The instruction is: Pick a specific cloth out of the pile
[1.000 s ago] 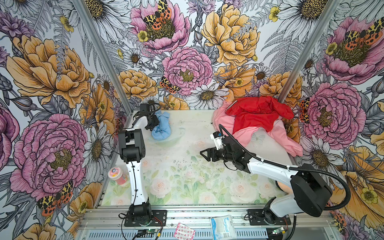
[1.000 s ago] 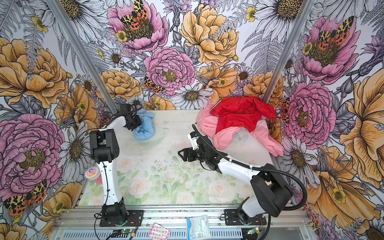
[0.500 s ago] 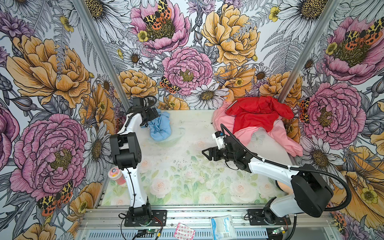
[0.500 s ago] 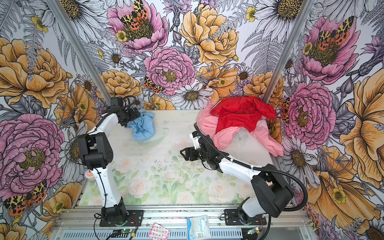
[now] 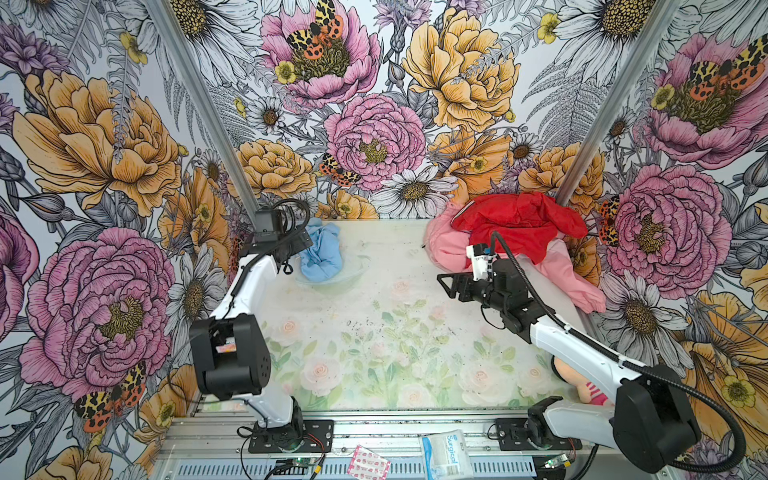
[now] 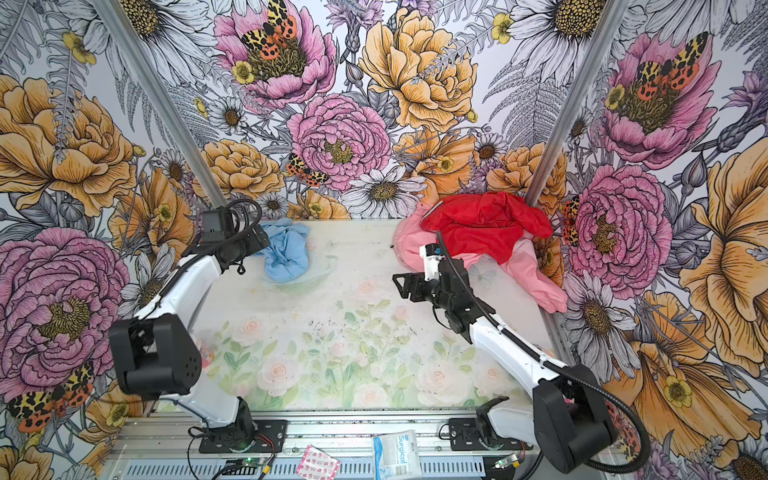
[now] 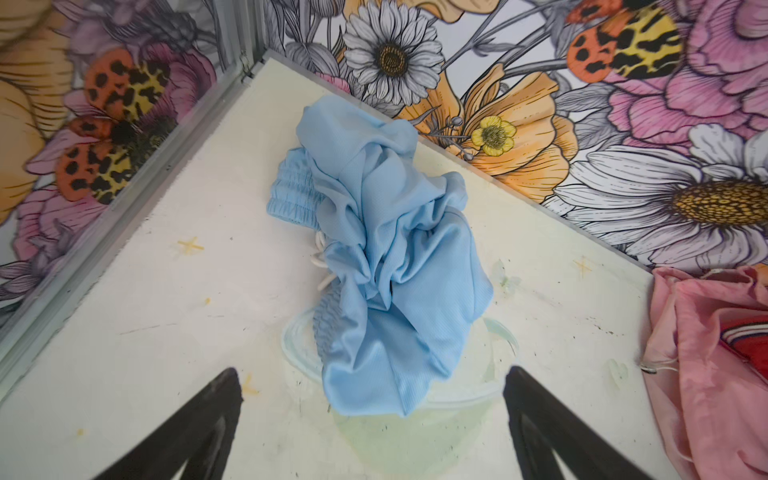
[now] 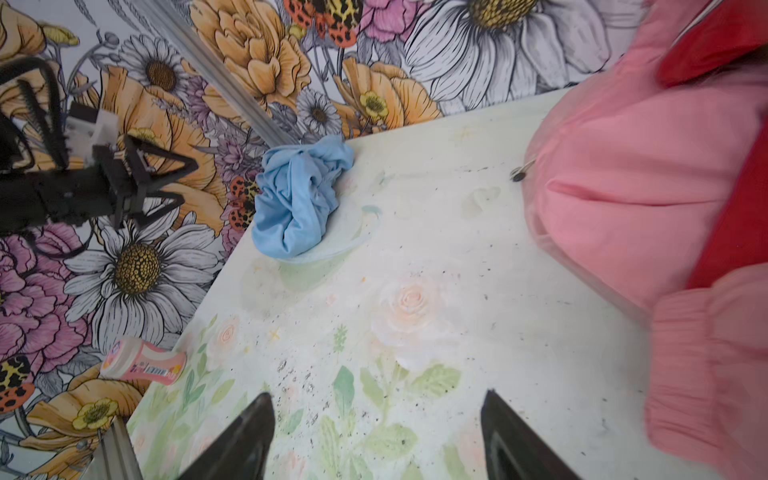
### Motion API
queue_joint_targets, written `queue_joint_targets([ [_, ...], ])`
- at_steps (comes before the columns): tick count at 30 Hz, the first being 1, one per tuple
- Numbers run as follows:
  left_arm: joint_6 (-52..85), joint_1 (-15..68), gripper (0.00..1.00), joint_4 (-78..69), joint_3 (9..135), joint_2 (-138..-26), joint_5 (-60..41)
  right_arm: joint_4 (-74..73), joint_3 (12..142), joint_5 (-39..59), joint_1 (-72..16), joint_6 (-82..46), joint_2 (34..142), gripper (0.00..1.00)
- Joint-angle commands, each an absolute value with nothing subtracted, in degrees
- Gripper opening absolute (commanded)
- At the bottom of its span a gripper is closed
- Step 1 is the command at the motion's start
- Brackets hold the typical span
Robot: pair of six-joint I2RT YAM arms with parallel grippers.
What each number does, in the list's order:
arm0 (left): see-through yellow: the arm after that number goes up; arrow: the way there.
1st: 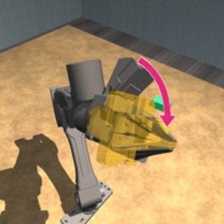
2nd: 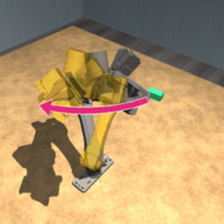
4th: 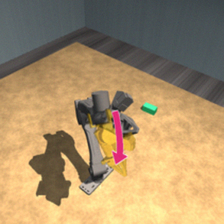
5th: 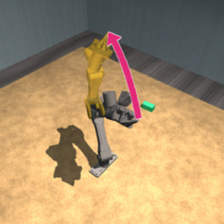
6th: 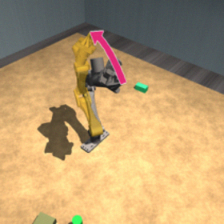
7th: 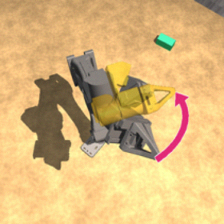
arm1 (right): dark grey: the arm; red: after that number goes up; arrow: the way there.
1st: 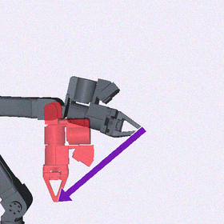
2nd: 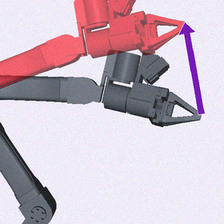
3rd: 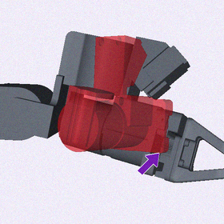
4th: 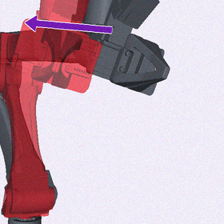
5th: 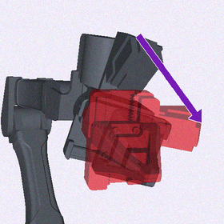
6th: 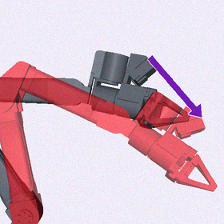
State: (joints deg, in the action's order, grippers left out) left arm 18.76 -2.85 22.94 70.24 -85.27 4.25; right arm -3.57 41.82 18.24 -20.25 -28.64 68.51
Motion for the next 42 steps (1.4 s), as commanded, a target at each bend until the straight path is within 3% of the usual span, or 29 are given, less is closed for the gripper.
queue_joint_targets([
  [1, 15.2, 2.2, 0.99, 6.4, 55.7, -74.3, 18.6, -2.4, 37.8, 12.1, -16.8, -23.3, 62.0, 0.79],
  [4, 8.1, 7.4, 0.99, -5.0, 40.5, -65.9, 29.3, 1.0, 35.6, 4.2, -13.4, -18.9, 54.8, 0.8],
  [7, 1.8, 10.5, 0.99, -18.3, 26.8, -61.0, 38.3, 2.9, 33.2, -7.7, -11.0, -14.9, 47.4, 0.92],
  [8, 1.2, 10.6, 0.99, -21.4, 23.7, -60.0, 39.5, 2.7, 32.0, -12.8, -10.6, -14.4, 45.3, 0.98],
  [11, 0.5, 10.1, 0.99, -31.1, 16.3, -59.2, 42.6, -0.9, 26.8, -31.5, -9.1, -14.6, 38.9, 1.0],
  [13, 0.6, 9.4, 0.99, -36.3, 13.8, -60.7, 41.6, -5.7, 21.8, -37.9, -7.2, -15.7, 35.7, 0.99],
  [17, 0.8, 7.2, 0.99, -44.3, 13.7, -68.0, 35.6, -15.7, 14.9, -34.1, -4.4, -16.0, 37.9, 0.99],
  [21, 0.7, 4.7, 0.99, -52.6, 14.7, -74.5, 28.6, -25.4, 11.5, -30.9, -4.3, -13.9, 49.3, 0.99],
  [25, 2.0, 0.9, 0.99, -69.8, 12.1, -85.6, 18.8, -40.9, 7.2, -31.1, -4.5, -12.2, 56.9, 1.0],
  [30, -3.4, 5.3, 0.99, -72.2, 14.2, -91.1, 20.3, -49.4, 6.4, -31.7, -4.7, -10.7, 61.9, 0.99],
  [36, -1.2, 4.0, 0.99, -56.7, 20.0, -88.6, 19.6, -63.1, 6.1, -27.9, -4.7, -7.2, 71.3, 1.0],
  [42, -2.0, 4.6, 0.99, -59.9, 19.0, -89.2, 20.1, -76.5, 8.1, -22.7, -4.9, -3.0, 86.3, 1.0],
])
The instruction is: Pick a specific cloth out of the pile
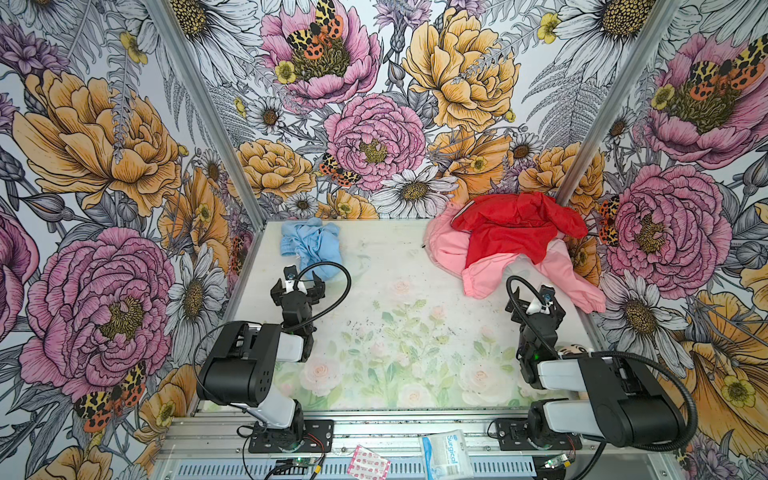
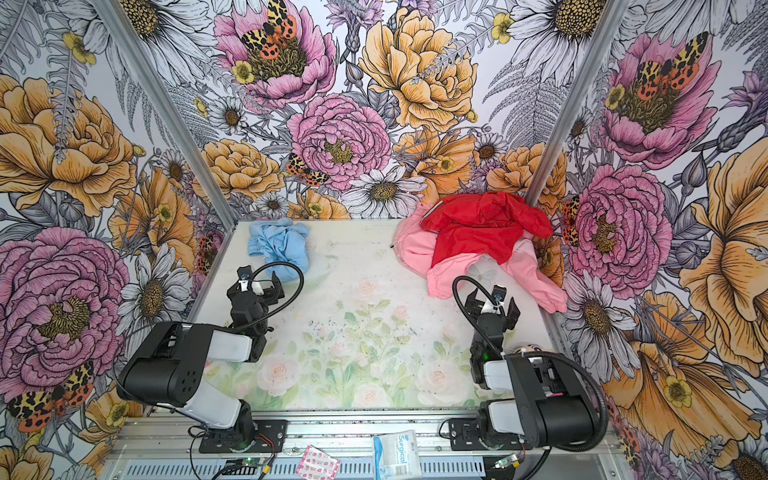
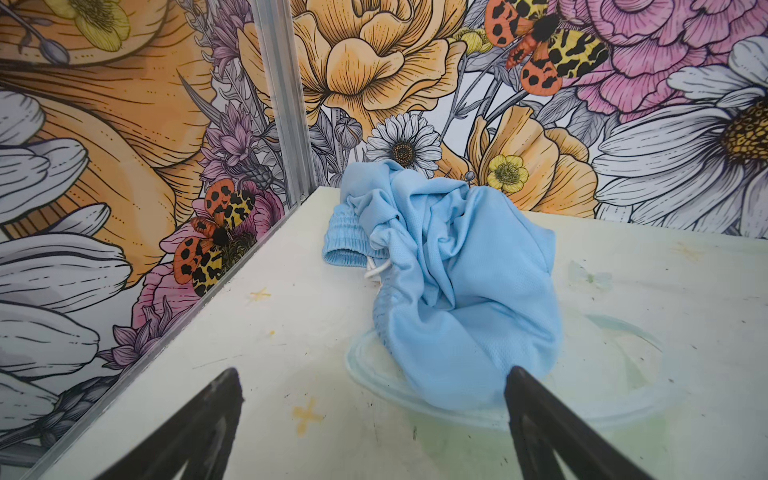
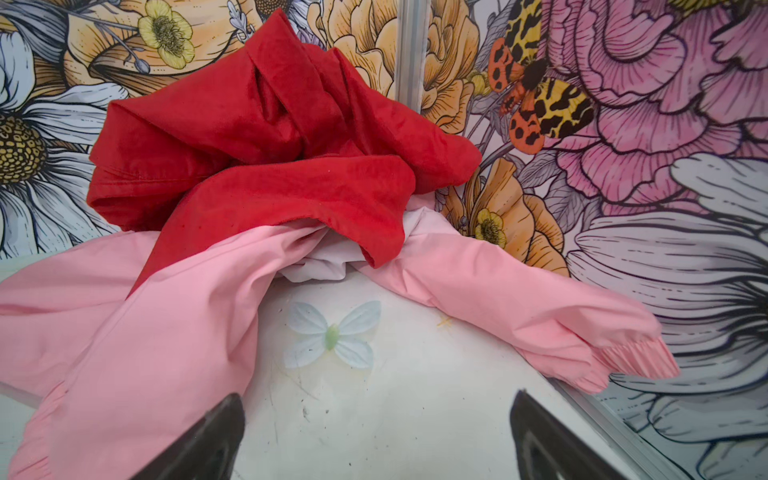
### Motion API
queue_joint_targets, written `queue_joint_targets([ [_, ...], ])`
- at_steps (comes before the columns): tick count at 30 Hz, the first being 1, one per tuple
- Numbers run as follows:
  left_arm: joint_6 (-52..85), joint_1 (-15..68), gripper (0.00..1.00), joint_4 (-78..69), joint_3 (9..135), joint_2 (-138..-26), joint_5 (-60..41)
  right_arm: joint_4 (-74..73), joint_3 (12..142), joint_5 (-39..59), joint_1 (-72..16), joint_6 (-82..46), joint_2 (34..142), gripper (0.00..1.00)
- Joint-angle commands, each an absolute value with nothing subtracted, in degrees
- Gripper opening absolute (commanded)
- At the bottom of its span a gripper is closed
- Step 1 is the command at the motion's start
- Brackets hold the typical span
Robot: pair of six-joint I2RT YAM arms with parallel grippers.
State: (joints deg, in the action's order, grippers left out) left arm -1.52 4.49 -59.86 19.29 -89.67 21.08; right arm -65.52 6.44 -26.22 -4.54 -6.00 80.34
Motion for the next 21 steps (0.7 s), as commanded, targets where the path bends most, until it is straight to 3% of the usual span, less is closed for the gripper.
queue_joint_targets([
  [1, -1.9, 4.6, 0.99, -59.8, 19.1, -89.3, 20.0, -79.0, 8.5, -21.1, -5.0, -1.8, 88.9, 1.0],
  [3, -1.8, 4.3, 0.99, -59.3, 19.3, -89.2, 19.7, -79.8, 9.8, -17.7, -5.5, 0.3, 92.2, 1.0],
  [9, -1.1, 3.3, 0.99, -57.4, 20.1, -89.1, 18.0, -67.7, 14.2, -19.8, -5.9, -0.7, 89.3, 1.0],
  [17, -0.7, 2.6, 0.99, -56.2, 20.6, -89.0, 16.6, -65.6, 15.4, -21.3, -5.7, -1.4, 89.2, 0.99],
  [19, -0.5, 2.4, 0.99, -55.9, 20.7, -89.0, 16.0, -57.9, 19.3, -22.4, -5.0, -3.0, 88.9, 0.99],
  [21, -0.4, 2.4, 0.99, -55.8, 20.8, -88.9, 15.9, -52.1, 21.5, -17.1, -1.1, -6.3, 88.3, 0.99],
])
